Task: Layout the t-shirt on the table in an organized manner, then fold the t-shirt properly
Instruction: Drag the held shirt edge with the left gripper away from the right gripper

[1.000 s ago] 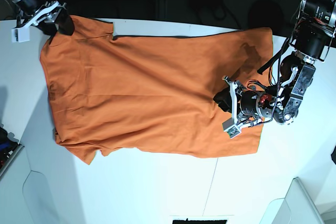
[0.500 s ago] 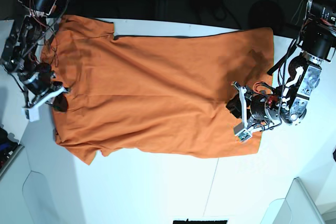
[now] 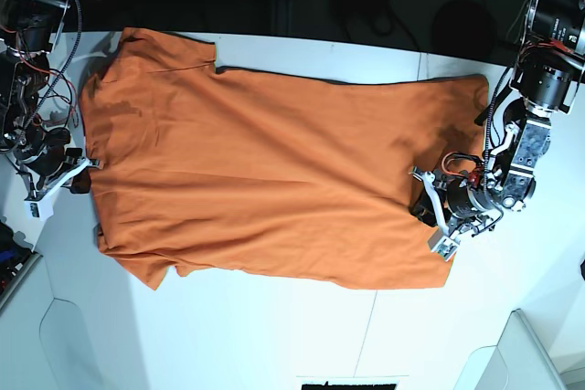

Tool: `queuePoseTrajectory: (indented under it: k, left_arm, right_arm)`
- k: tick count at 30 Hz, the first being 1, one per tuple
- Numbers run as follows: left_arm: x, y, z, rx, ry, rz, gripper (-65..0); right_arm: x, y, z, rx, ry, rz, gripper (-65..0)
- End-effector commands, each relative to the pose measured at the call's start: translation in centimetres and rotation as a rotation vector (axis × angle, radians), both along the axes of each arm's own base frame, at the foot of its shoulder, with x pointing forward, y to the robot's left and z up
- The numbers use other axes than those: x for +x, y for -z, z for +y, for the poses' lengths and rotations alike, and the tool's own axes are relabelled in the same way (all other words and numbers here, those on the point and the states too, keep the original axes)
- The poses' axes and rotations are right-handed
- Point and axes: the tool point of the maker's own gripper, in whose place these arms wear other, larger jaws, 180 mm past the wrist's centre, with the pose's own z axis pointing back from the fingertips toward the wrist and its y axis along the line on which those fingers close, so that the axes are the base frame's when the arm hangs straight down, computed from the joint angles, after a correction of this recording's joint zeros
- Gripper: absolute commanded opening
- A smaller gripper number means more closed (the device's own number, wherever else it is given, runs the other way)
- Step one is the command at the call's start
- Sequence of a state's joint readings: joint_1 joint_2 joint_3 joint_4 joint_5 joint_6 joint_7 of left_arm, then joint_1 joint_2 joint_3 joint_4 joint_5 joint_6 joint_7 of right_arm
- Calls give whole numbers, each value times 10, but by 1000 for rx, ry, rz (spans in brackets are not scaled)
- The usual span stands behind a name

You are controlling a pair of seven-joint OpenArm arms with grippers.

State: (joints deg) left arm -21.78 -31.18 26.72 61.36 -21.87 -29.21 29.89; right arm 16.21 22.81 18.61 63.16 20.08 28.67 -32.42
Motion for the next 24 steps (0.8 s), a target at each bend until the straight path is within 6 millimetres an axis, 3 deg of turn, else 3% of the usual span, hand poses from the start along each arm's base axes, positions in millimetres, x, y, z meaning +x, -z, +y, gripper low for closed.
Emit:
queuePoseTrajectory:
  k: [1, 5, 7, 12, 16, 21, 24]
  left_arm:
    - [-4, 6, 10, 71, -3, 35, -422]
    - [3, 4, -12, 34, 11, 24, -422]
    - [10, -1, -13, 40, -5, 12, -422]
    - [24, -38, -9, 13, -5, -61, -422]
    - [15, -69, 1, -7, 37, -69, -422]
    - [-9, -95, 8, -123, 51, -21, -421]
    - [-31, -103, 9, -224, 44, 27, -357]
  right_arm:
    - [15, -23, -9, -10, 9, -70, -650]
    - [16, -24, -8, 7, 10, -74, -650]
    - [14, -26, -7, 29, 16, -66, -650]
    - [5, -48, -21, 90, 56, -90, -650]
    - [-26, -66, -32, 141, 65, -94, -650]
    - [-85, -56, -20, 177, 10, 28, -650]
    - [-123, -52, -11, 207, -14, 63, -493]
